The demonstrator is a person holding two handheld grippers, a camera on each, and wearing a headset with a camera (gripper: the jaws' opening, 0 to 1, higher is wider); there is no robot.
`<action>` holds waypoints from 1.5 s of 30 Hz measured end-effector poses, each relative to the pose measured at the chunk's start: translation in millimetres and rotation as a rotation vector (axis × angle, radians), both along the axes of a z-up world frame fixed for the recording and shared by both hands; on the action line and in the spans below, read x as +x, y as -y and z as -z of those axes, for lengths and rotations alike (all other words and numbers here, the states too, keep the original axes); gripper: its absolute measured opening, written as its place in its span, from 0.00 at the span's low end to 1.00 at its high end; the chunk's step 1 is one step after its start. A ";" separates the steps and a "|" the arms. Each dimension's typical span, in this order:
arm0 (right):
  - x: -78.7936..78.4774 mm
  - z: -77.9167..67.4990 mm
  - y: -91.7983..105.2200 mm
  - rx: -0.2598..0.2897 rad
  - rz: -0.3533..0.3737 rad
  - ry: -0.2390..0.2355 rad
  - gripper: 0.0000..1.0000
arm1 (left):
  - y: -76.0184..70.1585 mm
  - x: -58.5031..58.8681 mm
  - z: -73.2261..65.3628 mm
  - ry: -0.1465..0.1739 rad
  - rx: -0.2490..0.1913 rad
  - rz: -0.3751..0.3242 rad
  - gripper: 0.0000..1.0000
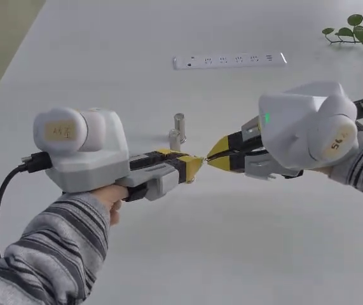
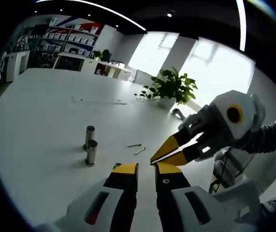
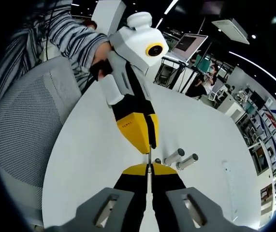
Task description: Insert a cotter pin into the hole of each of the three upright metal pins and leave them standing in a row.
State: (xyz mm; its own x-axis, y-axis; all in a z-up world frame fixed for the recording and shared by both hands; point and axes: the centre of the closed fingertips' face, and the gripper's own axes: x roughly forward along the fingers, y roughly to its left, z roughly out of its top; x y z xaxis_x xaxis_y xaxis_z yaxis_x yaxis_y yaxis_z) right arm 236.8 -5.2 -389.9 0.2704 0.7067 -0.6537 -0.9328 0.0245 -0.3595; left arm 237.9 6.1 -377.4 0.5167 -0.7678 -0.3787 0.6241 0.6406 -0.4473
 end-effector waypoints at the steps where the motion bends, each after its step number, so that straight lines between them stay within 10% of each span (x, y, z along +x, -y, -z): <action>1: -0.7 -1.5 -1.2 0.005 -0.003 0.005 0.00 | 0.9 -0.3 -0.6 0.002 -0.003 0.002 0.08; 19: -4.5 -9.4 -5.9 0.011 -0.010 0.034 0.00 | 4.8 -2.2 -7.5 0.001 -0.051 0.000 0.00; 23: -4.9 -9.9 -6.5 0.016 -0.001 0.022 0.00 | 5.7 -4.1 -9.2 0.054 -0.023 0.031 0.00; 29: -8.4 -4.7 -5.2 0.043 0.038 -0.055 0.01 | 7.1 -8.7 -8.4 0.165 0.061 0.109 0.00; 36: -17.2 4.6 0.0 0.098 0.086 -0.209 0.06 | 5.7 -21.0 5.2 0.222 0.164 0.217 0.00; 45: -40.1 11.5 0.0 0.188 0.104 -0.427 0.08 | 7.6 -37.0 3.3 0.301 0.180 0.343 0.00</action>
State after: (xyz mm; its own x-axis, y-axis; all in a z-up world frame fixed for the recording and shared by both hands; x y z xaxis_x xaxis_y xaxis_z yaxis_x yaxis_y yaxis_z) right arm 196.8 -5.2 -401.4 0.0810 0.8071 -0.5849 -0.9852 0.1537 0.0755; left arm 200.9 -1.5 -380.7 0.3526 -0.8489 -0.3938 0.8970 0.4264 -0.1161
